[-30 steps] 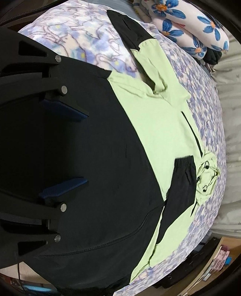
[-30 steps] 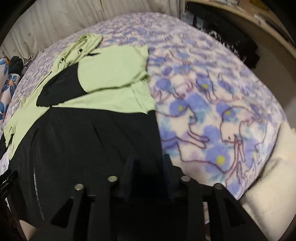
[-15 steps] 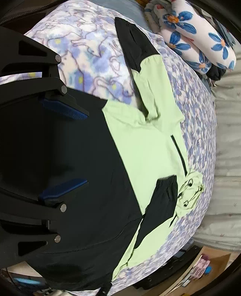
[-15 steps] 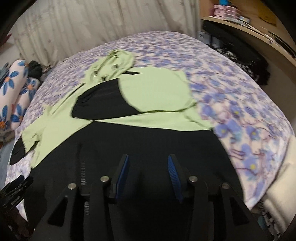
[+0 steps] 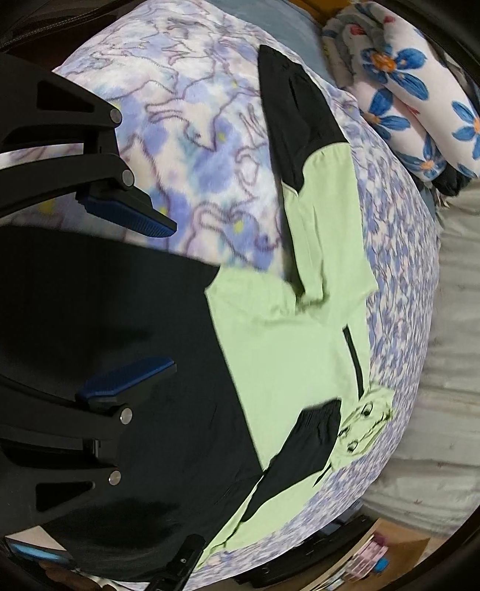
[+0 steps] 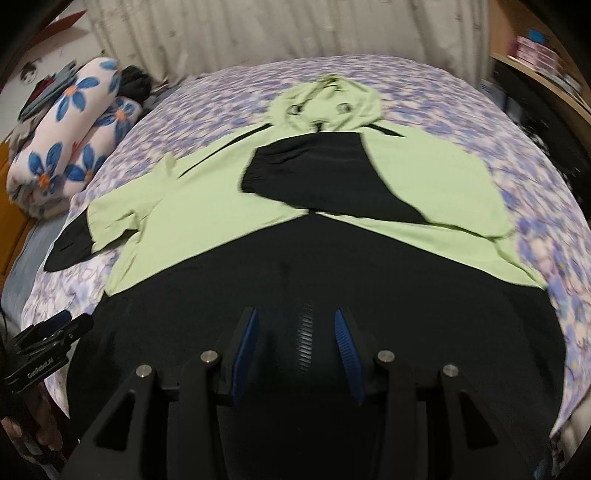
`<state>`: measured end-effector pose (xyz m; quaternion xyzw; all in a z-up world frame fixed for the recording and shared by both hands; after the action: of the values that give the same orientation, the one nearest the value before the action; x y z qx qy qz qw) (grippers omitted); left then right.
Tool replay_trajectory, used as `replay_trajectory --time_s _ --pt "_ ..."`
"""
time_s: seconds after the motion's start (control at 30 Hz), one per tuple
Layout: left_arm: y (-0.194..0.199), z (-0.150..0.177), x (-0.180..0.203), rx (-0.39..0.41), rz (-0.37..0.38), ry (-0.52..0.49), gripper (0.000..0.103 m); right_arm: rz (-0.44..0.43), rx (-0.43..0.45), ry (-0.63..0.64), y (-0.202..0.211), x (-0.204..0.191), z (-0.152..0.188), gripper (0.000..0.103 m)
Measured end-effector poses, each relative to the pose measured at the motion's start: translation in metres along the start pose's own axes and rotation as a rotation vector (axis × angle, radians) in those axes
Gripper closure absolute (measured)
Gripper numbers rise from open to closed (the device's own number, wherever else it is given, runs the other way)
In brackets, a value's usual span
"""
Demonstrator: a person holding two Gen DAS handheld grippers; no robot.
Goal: Fold large clothes
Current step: 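Grasp the other black sleeve cuff with the left gripper, then fold the held sleeve across the jacket front and release with the left gripper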
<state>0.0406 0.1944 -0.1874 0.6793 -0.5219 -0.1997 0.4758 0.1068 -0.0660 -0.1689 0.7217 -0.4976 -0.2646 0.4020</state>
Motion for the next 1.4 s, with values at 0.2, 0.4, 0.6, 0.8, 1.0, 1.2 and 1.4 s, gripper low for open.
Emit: replay_trajectory --time_s 0.2,0.4,0.6,0.8,1.0,1.2,1.4 --pt "-0.019 -0.025 -0.033 -0.007 0.02 0.085 0.037 -0.042 0.016 0.053 -0.023 -0.037 -0.029 0.06" --pt "-0.042 -0.064 -0.081 -0.003 0.065 0.241 0.037 -0.082 0.046 0.092 -0.051 -0.074 -0.064 0.06" --pt "-0.072 -0.099 -0.147 -0.017 0.098 0.464 0.036 -0.12 0.042 0.12 -0.084 -0.107 -0.089 0.06" --pt "-0.095 -0.121 -0.184 -0.031 0.178 0.633 0.036 -0.165 0.051 0.143 -0.102 -0.134 -0.107 0.06" --pt "-0.114 -0.154 -0.213 0.035 0.158 0.719 0.037 -0.188 0.043 0.152 -0.112 -0.145 -0.111 0.06" --pt "-0.127 -0.179 -0.232 0.081 0.005 0.728 0.097 -0.206 0.012 0.129 -0.12 -0.139 -0.105 0.06" --pt "-0.07 -0.213 -0.17 0.249 -0.028 0.535 0.1 -0.233 0.027 0.079 -0.112 -0.124 -0.101 0.06"
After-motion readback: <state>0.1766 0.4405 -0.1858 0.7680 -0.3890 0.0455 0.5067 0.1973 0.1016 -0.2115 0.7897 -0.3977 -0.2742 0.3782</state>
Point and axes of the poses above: each gripper's, at about its wrist camera, not at the fingertips, and y roughly against the way its jaws point, x to its right, z to its underside, the point moved 8 cm from there along -y, roughly the way its jaws point, and after that the axes turned 14 degrees about y, right-handed, at the moved point
